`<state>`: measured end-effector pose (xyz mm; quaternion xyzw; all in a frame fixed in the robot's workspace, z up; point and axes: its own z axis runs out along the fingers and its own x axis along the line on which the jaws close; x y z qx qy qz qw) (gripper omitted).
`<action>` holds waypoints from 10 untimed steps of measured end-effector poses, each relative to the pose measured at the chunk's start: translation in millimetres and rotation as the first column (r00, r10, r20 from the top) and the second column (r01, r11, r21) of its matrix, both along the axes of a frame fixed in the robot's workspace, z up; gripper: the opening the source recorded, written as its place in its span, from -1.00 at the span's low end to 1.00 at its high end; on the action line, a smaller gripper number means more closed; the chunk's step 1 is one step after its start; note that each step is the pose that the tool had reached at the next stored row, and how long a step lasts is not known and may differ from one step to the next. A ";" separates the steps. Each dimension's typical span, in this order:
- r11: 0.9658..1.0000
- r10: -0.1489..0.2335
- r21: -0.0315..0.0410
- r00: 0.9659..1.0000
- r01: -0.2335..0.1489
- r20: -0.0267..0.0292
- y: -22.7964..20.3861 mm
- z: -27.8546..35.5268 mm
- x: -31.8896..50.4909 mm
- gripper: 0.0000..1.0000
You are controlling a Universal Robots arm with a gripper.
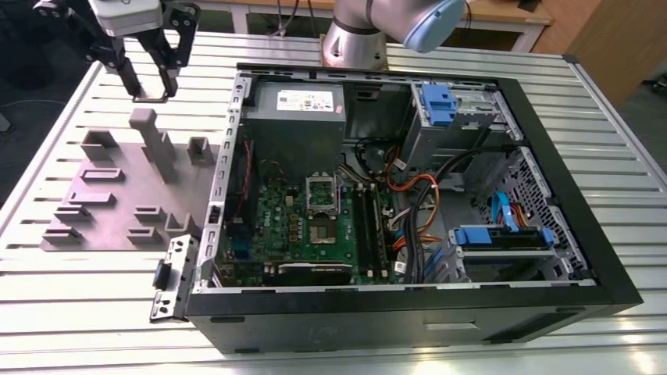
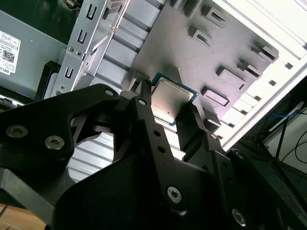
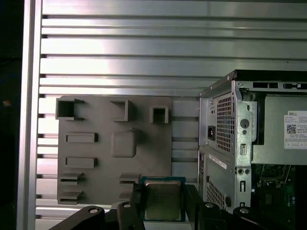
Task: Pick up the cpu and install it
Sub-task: 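Pick up the cpu and move it towards the insertion slot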
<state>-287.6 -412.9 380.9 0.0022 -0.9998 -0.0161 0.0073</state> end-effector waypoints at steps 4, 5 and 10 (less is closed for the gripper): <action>1.000 0.000 0.000 1.000 0.000 0.000 0.0 0.0 2.9 -0.09; 1.000 0.000 0.000 1.000 0.000 0.000 0.0 0.0 3.7 -0.09; 1.000 0.000 0.000 1.000 0.000 0.000 0.0 0.0 7.8 -0.09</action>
